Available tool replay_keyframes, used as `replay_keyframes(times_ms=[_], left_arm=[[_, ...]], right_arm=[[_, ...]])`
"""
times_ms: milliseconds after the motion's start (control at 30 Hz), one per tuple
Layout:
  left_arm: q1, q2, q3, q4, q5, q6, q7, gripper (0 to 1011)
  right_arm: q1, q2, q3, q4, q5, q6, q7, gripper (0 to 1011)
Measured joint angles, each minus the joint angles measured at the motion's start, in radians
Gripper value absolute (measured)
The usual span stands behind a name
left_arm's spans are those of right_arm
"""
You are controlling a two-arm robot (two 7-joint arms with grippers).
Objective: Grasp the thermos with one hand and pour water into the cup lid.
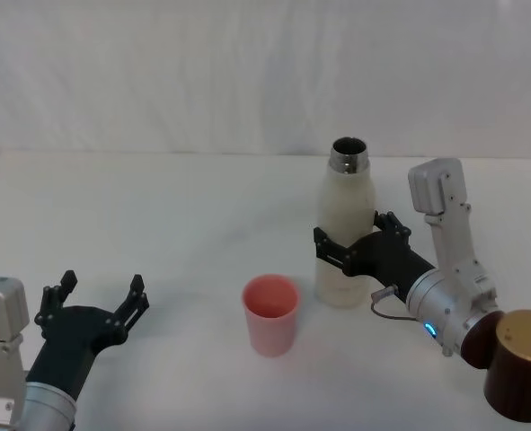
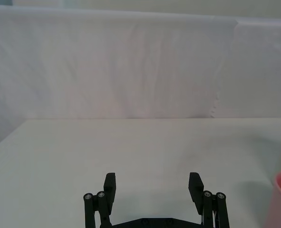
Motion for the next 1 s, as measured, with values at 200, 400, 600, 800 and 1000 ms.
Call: replay_keyframes(times_ms=[200,400,600,800,1000], left_arm=[[0.0,0.0,0.0,0.0,0.0,0.0,0.0,1001],[0.0,0.0,0.0,0.0,0.0,0.0,0.0,1001],[0.0,0.0,0.0,0.0,0.0,0.0,0.0,1001],[0.0,0.0,0.0,0.0,0.0,0.0,0.0,1001],[0.0,0.0,0.0,0.0,0.0,0.0,0.0,1001]], right_arm=[[0.0,-0.002,0.001,0.0,-0.001,0.002,0.0,957],[0.001,-0.002,0.001,-0.001,-0.003,0.002,0.0,1001],[0.002,-0.003,0.002,-0.001,-0.004,0.003,0.0,1001],[0.002,-0.004,0.002,-0.001,-0.004,0.003,0.0,1001],[0.002,-0.004,0.002,-0.001,-0.005,0.004,0.0,1001]])
